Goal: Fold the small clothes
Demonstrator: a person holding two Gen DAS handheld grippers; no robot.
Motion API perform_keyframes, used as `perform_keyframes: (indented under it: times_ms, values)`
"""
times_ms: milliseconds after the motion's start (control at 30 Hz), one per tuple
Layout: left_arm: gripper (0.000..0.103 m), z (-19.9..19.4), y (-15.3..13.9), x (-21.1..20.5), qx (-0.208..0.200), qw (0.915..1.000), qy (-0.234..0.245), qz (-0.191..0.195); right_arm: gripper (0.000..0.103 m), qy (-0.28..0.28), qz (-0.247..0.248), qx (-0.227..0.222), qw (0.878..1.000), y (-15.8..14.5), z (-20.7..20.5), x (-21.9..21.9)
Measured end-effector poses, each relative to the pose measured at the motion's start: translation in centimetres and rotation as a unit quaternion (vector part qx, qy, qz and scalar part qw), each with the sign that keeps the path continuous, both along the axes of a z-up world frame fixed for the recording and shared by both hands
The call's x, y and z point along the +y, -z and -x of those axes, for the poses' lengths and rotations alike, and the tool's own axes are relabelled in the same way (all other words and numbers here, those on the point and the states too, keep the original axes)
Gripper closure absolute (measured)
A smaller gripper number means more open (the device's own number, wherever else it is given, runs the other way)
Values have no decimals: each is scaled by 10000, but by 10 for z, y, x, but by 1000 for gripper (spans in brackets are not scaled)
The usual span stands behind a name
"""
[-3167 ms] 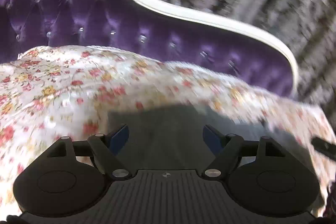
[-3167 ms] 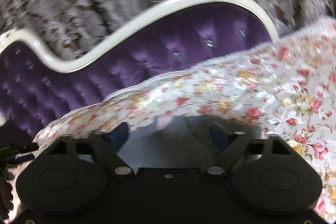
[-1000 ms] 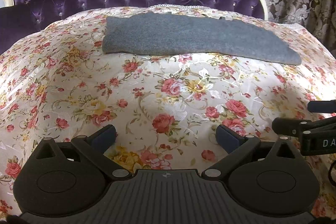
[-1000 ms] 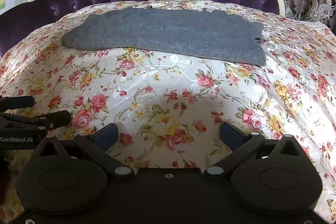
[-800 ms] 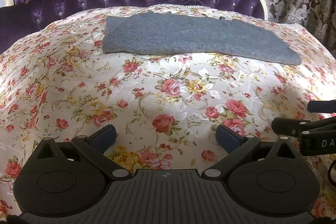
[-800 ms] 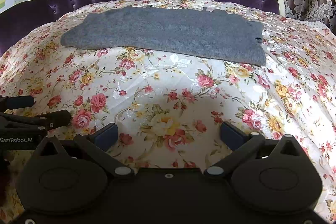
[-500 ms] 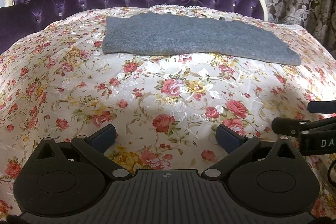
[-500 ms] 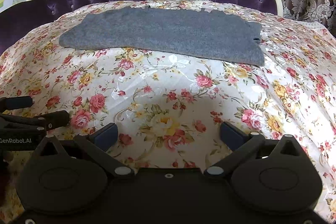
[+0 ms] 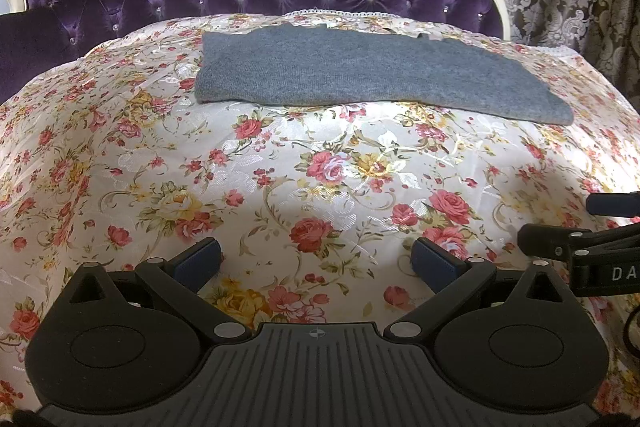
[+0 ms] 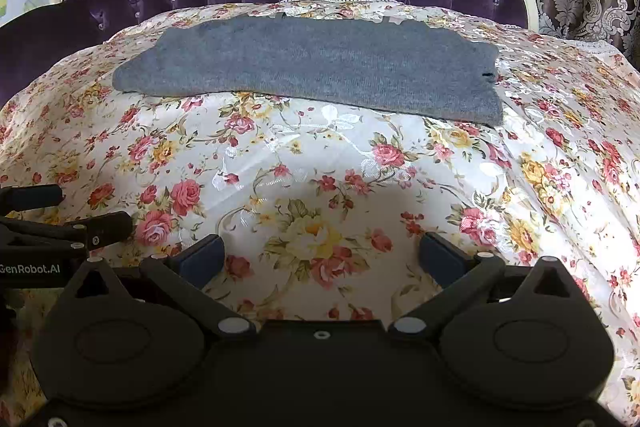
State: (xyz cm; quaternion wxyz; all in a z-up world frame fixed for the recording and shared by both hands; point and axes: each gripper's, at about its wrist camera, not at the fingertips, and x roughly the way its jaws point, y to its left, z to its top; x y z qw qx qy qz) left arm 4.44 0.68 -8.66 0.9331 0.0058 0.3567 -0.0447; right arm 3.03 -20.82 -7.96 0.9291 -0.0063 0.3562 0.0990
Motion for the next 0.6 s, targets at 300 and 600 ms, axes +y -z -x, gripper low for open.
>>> perform_keyframes:
  times_ms: [300, 600]
  values:
    - [0, 0, 0, 0, -3, 10000, -1, -3, 0, 4, -4, -16, 10000, 0, 1, 0]
    - [0, 0, -1, -1, -13, 10000, -19, -25, 0, 2, -16, -23, 10000, -1, 0, 0]
